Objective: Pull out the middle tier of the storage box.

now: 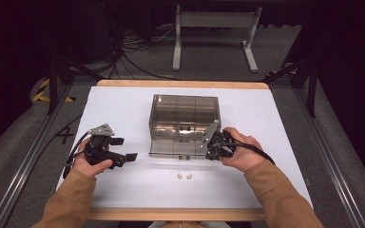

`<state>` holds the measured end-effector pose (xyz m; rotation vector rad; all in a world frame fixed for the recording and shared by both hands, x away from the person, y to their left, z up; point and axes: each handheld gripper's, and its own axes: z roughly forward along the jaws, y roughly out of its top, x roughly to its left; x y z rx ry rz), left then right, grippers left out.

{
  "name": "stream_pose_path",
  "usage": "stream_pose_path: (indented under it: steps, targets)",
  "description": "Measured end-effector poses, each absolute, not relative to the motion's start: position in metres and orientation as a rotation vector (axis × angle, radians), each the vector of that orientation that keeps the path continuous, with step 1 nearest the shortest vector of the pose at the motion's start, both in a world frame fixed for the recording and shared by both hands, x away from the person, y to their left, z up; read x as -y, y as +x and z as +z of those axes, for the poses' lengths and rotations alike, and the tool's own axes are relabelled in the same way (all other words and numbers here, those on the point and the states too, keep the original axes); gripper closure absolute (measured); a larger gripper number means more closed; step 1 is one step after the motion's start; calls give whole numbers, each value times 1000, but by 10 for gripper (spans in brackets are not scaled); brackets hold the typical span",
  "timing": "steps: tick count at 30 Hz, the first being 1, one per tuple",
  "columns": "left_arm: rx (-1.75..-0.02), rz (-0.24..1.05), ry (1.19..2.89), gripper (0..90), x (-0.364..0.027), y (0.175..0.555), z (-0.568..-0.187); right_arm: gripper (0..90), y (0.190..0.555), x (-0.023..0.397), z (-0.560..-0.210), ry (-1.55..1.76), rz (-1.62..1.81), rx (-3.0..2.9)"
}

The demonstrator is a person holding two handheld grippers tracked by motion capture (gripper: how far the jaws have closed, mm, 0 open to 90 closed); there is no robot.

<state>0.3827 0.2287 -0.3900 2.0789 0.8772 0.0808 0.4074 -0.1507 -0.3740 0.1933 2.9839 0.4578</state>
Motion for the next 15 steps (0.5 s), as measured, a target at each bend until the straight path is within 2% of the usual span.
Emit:
stream_pose_path:
  steps: [15]
  targets:
    - [-878,84,2079,117,-229,383,-390,784,400,153,-356,286,553,-2938]
